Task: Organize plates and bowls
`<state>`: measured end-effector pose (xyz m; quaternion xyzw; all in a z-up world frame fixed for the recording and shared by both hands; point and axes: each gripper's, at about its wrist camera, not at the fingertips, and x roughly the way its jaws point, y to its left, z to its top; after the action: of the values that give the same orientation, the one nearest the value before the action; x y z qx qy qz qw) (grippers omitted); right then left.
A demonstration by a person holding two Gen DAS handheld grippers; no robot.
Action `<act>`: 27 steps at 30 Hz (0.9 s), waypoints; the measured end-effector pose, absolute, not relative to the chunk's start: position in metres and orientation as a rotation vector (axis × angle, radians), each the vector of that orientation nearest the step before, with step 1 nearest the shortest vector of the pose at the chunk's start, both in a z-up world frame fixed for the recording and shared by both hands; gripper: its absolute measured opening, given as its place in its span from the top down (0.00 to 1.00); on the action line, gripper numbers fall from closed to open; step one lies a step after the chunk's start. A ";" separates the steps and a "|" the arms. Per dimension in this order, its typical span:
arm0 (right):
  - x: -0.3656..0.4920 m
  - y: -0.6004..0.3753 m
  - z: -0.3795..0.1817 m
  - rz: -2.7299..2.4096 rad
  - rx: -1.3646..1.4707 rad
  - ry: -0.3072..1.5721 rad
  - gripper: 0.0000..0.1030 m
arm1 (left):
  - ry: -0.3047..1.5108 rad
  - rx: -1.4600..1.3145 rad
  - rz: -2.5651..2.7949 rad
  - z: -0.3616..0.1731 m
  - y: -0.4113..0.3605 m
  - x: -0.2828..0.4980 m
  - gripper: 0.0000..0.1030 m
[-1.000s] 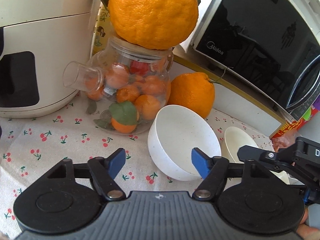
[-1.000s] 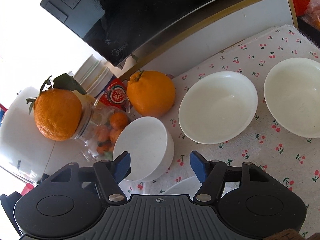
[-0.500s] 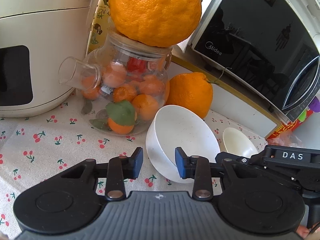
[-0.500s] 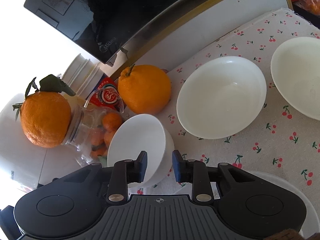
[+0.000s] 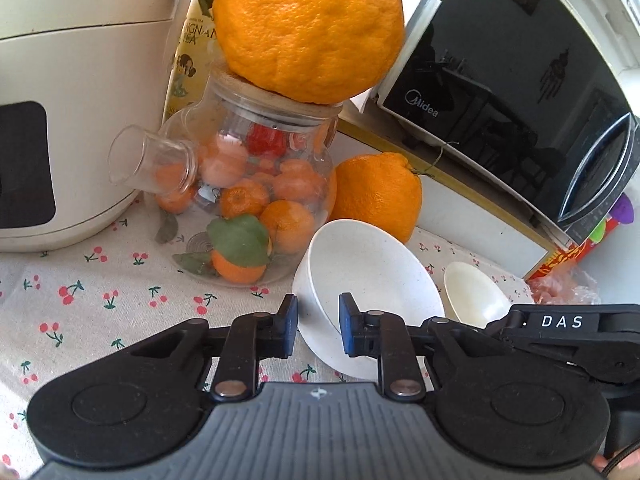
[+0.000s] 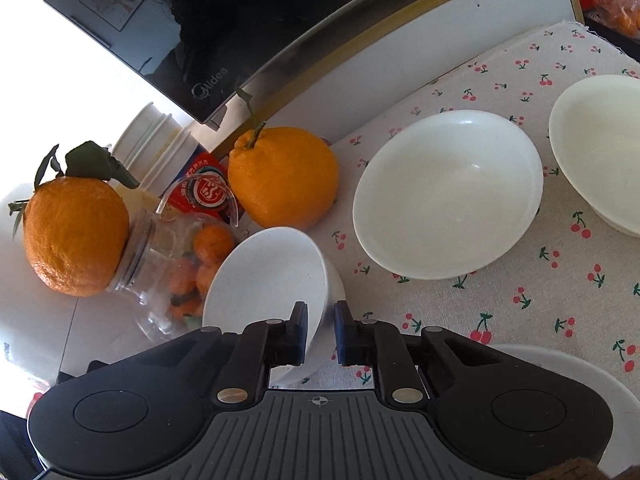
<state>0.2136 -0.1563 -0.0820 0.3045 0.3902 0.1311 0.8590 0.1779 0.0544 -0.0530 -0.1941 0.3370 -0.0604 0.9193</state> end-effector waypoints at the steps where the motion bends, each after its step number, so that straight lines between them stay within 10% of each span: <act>1: 0.212 -0.156 -0.080 0.277 0.635 0.815 0.87 | 0.695 -0.402 -0.124 -0.052 0.054 0.178 0.82; 27: 0.156 -0.132 -0.036 0.398 0.509 0.823 0.87 | 0.834 -0.344 -0.146 -0.013 0.092 0.135 0.84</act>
<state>0.1563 -0.1318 -0.0356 0.2432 0.3929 0.1902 0.8662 0.1354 0.0925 -0.0132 -0.1663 0.4025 -0.0703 0.8975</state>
